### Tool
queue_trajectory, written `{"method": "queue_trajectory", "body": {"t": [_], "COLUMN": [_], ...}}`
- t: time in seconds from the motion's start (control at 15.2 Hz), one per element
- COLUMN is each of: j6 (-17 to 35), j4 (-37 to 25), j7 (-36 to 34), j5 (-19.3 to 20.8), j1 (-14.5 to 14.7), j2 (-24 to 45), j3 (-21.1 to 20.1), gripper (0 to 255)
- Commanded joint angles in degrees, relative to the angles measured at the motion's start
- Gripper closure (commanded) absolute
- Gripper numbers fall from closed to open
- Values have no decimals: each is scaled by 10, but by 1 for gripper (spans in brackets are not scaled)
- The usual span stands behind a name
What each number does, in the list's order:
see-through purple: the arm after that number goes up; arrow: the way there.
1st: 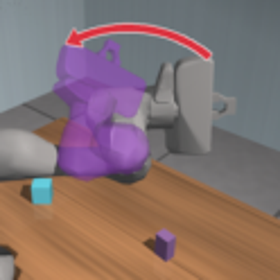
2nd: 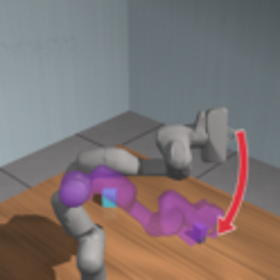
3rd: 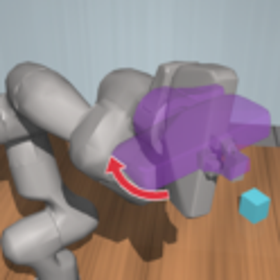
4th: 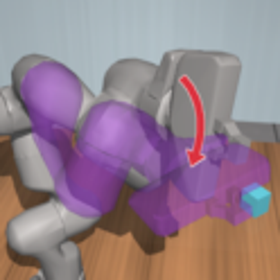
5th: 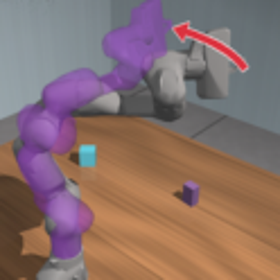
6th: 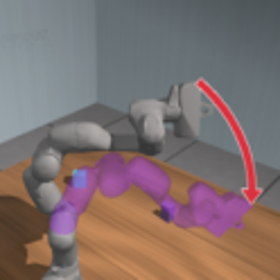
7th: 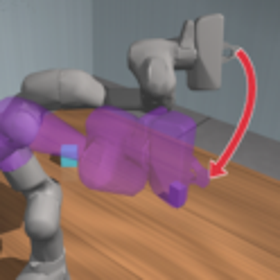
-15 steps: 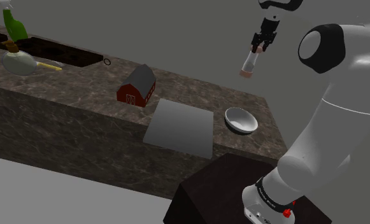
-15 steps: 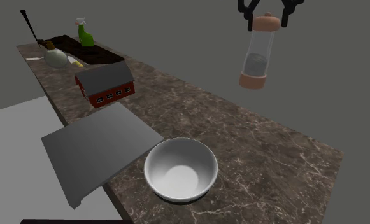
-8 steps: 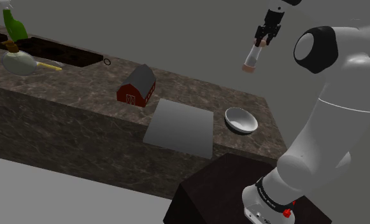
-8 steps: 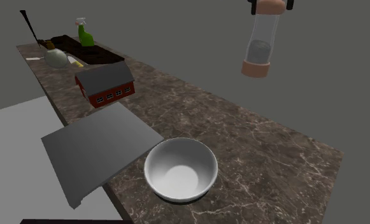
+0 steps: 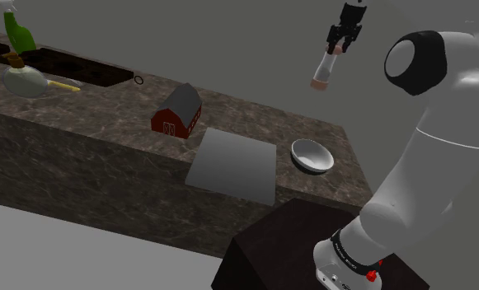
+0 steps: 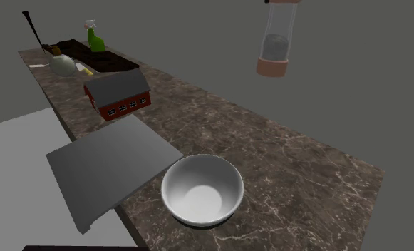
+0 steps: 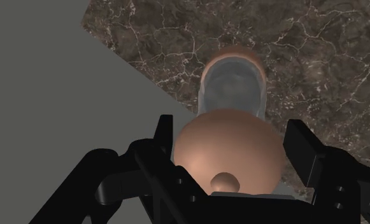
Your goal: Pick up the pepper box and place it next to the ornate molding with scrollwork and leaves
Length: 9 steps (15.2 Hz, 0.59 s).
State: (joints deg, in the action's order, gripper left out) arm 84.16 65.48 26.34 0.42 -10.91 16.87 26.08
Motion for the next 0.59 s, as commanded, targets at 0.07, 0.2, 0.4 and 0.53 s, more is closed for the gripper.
{"method": "queue_trajectory", "body": {"t": [0.07,0.2,0.4,0.53], "j6": [7,10,11,10], "j4": [49,76,108,124], "j7": [-44,-74,-119,-148], "j5": [22,35,50,57], "j1": [40,63,94,113], "j2": [-40,-63,-90,-105], "j3": [-12,-22,-38,-51], "gripper": [255,255,255,255]}}
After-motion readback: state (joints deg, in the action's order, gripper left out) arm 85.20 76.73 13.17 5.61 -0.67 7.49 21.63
